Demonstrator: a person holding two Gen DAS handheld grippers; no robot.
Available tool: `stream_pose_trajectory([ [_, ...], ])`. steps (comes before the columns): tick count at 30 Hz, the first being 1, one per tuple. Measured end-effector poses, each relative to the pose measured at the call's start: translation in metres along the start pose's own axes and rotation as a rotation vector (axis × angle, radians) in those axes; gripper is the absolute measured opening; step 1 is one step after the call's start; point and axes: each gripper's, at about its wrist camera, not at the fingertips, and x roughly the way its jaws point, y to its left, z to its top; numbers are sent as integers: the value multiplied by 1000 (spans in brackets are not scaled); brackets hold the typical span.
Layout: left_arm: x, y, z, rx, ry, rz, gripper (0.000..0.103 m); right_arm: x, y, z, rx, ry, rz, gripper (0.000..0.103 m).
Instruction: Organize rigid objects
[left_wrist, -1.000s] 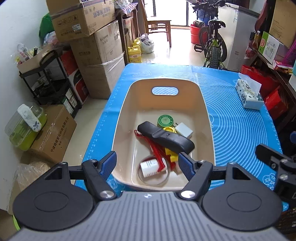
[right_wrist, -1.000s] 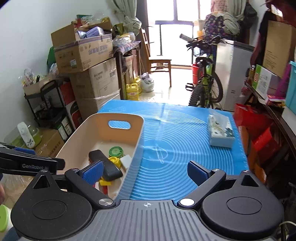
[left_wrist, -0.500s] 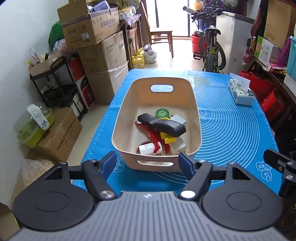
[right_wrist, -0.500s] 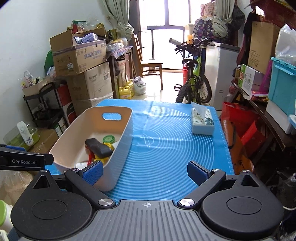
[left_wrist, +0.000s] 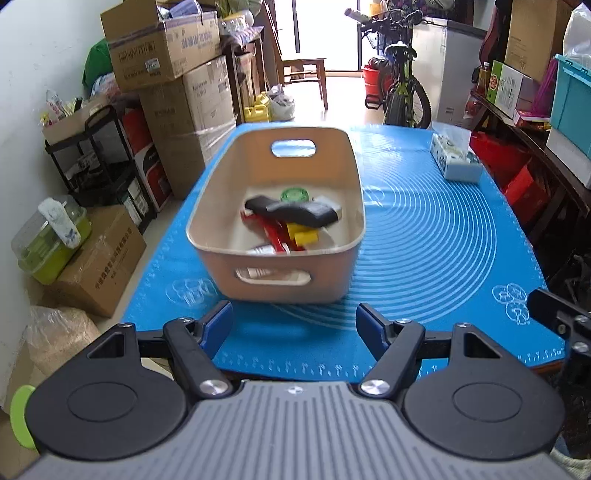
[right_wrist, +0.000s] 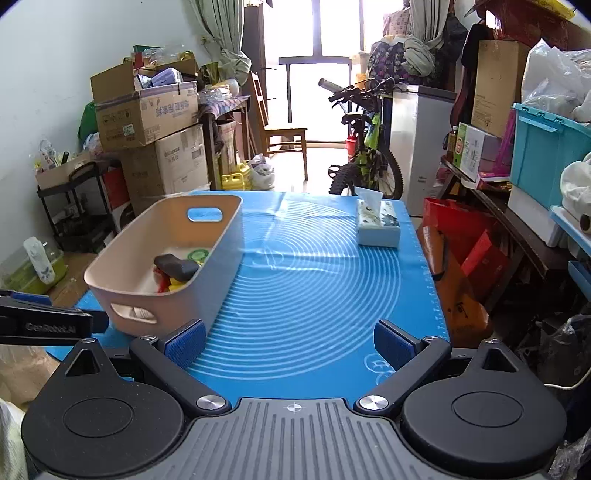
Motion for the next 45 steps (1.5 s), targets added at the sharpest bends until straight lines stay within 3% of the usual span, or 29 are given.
stream_pose_trajectory([
  [7, 2, -14, -22, 41, -21, -32, 74, 4, -10, -26, 27, 30, 14, 97],
  [17, 1, -21, -35, 40, -66, -39, 74, -1, 2, -45, -28, -18, -1, 97],
  [45, 8, -21, -44, 61, -84, -60, 74, 2, 1, -48, -13, -24, -20, 97],
])
